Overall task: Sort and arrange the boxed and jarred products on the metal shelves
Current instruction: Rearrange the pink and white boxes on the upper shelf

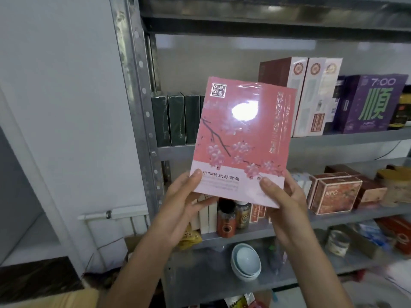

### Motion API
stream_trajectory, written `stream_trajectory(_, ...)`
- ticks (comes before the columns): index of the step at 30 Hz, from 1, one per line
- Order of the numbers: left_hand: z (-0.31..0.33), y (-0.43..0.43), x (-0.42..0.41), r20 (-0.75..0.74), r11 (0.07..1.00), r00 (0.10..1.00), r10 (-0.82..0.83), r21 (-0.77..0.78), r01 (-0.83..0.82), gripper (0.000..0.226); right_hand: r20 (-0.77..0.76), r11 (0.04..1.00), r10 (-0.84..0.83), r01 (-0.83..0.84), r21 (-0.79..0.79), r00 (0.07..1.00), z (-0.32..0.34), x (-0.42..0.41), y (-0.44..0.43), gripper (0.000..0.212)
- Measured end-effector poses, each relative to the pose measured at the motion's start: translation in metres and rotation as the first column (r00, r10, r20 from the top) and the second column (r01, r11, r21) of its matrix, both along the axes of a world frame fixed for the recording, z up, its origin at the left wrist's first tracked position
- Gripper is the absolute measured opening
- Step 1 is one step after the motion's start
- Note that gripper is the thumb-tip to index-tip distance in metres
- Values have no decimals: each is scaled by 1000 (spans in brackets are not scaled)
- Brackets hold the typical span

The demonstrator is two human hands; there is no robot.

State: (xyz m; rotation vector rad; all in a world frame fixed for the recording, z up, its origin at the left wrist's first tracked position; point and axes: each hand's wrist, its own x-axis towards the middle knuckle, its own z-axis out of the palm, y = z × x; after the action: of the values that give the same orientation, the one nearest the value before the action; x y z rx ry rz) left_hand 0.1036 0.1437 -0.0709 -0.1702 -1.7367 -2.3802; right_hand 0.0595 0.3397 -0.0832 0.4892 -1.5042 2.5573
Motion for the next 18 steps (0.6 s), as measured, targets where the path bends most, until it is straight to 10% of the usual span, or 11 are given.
stream_trajectory(8,3,2,-12,41,923,992,121,-371,-97,98,-25,984,-46,50,170,999,11,18,8,59)
stream_trajectory(18,-2,31,-22,-62,970,983,176,-157,-183,42,131,949,77,-33,-313,988,-26,39,-23,63)
